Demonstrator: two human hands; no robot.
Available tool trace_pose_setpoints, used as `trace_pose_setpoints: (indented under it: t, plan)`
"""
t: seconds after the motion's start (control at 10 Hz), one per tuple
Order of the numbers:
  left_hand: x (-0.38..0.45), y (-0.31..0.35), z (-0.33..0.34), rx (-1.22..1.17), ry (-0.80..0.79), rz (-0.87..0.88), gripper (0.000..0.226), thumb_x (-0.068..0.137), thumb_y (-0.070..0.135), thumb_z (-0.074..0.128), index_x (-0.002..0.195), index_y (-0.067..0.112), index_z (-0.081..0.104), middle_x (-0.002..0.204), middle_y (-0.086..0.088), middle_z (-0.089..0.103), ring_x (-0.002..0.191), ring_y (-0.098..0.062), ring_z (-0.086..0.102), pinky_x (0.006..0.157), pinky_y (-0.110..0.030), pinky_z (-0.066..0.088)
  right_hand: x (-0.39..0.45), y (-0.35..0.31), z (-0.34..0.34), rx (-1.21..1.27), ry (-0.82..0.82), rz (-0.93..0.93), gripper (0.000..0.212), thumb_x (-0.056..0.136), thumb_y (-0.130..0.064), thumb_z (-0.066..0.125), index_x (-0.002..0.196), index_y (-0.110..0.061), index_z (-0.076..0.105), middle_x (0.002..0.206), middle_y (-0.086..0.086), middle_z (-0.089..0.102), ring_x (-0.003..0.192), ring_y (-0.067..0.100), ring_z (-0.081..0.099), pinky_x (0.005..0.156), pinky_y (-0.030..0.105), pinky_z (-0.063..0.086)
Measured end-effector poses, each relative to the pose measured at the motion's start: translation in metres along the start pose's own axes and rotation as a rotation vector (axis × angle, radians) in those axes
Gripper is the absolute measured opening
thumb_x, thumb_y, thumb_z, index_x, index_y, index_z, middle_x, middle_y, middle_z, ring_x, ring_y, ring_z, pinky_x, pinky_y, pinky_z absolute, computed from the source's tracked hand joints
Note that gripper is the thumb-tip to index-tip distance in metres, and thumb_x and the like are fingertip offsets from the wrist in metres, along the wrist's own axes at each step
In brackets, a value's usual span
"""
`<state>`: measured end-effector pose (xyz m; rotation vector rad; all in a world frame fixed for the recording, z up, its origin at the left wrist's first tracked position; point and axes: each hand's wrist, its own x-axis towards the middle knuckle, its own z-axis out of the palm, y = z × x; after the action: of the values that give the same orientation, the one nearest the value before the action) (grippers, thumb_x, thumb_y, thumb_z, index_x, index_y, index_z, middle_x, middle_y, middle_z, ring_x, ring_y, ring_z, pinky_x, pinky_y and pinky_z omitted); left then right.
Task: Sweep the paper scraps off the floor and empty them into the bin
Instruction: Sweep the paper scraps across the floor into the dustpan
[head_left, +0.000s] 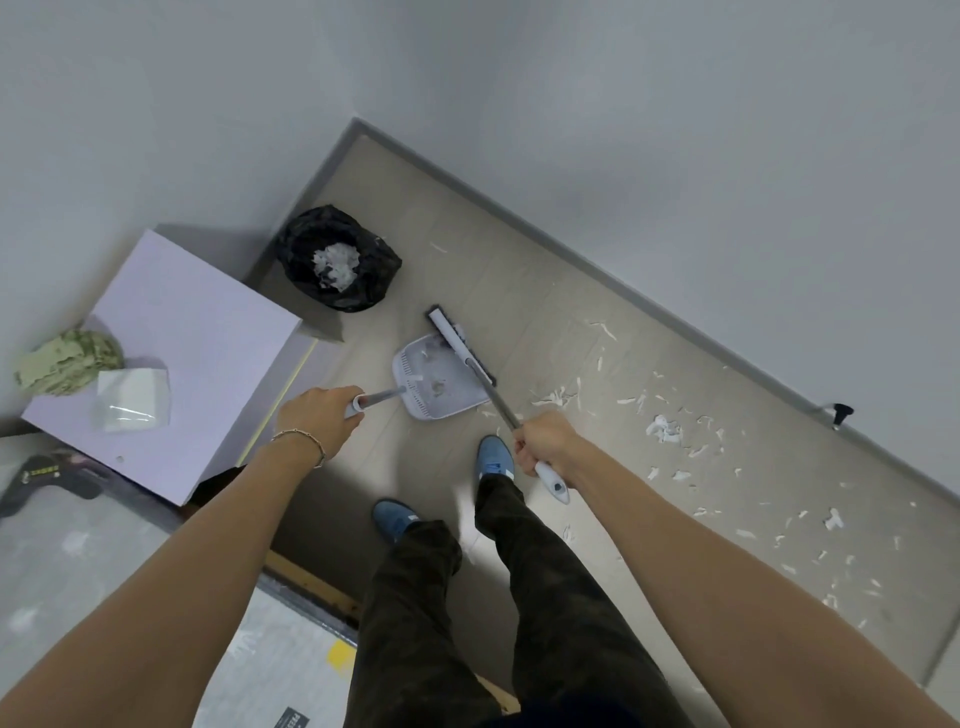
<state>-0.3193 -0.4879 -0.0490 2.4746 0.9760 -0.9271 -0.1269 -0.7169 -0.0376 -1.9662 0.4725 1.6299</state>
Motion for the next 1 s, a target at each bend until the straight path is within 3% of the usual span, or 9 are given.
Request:
trace_pose_setpoints:
  t: [0.1, 0.3, 0.5, 0.6, 0.7, 1.0]
  plan:
    - [-0.008, 0.002, 0.001, -0.049, -0.051, -0.058, 0.023, 0.093, 0.032, 0.043, 0.085, 0.027, 0.064, 0.078, 0.002, 0.064, 0.072, -0.023, 0.06, 0.061, -0.029, 0.049, -0.008, 0.009, -0.004, -0.009, 0.014, -0.071, 0.011, 0.088, 0.002, 0.044, 0.087, -0.008, 0.046, 0.062, 0.008, 0.043, 0.041, 0.015, 0.04, 0.033, 0.019, 0.034]
    - [-0.056, 0.013, 0.015, -0.196, -0.073, -0.155, 0.019, 0.09, 0.035, 0.049, 0.074, 0.028, 0.056, 0.075, 0.001, 0.063, 0.07, -0.022, 0.062, 0.073, -0.038, 0.057, -0.018, 0.009, -0.02, -0.159, 0.054, -0.196, 0.022, 0.089, -0.005, 0.047, 0.069, -0.016, 0.048, 0.063, 0.003, 0.047, 0.05, 0.015, 0.044, 0.043, 0.025, 0.04]
    - [-0.134, 0.033, 0.061, -0.438, 0.052, -0.431, 0.027, 0.089, 0.045, 0.049, 0.077, 0.026, 0.065, 0.072, 0.0, 0.064, 0.066, -0.024, 0.062, 0.066, -0.032, 0.054, -0.025, 0.0, -0.035, -0.278, 0.028, -0.209, 0.021, 0.091, -0.005, 0.048, 0.071, -0.012, 0.051, 0.061, 0.006, 0.05, 0.048, 0.015, 0.047, 0.041, 0.024, 0.041]
    - [-0.17, 0.041, 0.093, -0.559, 0.096, -0.556, 0.035, 0.083, 0.052, 0.043, 0.08, 0.027, 0.068, 0.073, 0.001, 0.067, 0.067, -0.025, 0.063, 0.067, -0.035, 0.057, -0.019, 0.004, -0.032, -0.308, 0.03, -0.159, 0.023, 0.091, -0.002, 0.045, 0.069, -0.009, 0.05, 0.061, 0.008, 0.046, 0.043, 0.013, 0.042, 0.037, 0.021, 0.036]
    - [-0.217, 0.056, 0.124, -0.672, 0.131, -0.673, 0.029, 0.091, 0.048, 0.05, 0.091, 0.029, 0.072, 0.083, -0.004, 0.071, 0.077, -0.03, 0.064, 0.07, -0.033, 0.054, -0.022, 0.02, -0.026, -0.292, -0.004, -0.115, 0.026, 0.093, 0.002, 0.04, 0.07, -0.008, 0.047, 0.061, 0.008, 0.038, 0.043, 0.011, 0.032, 0.032, 0.015, 0.026]
    - [-0.317, 0.122, 0.228, -0.939, 0.259, -1.079, 0.029, 0.087, 0.044, 0.058, 0.097, 0.021, 0.073, 0.093, -0.02, 0.068, 0.089, -0.042, 0.063, 0.075, -0.038, 0.049, -0.042, 0.087, -0.03, -0.4, -0.038, -0.132, 0.023, 0.097, -0.002, 0.035, 0.076, -0.007, 0.045, 0.062, 0.007, 0.038, 0.037, 0.009, 0.033, 0.03, 0.014, 0.027]
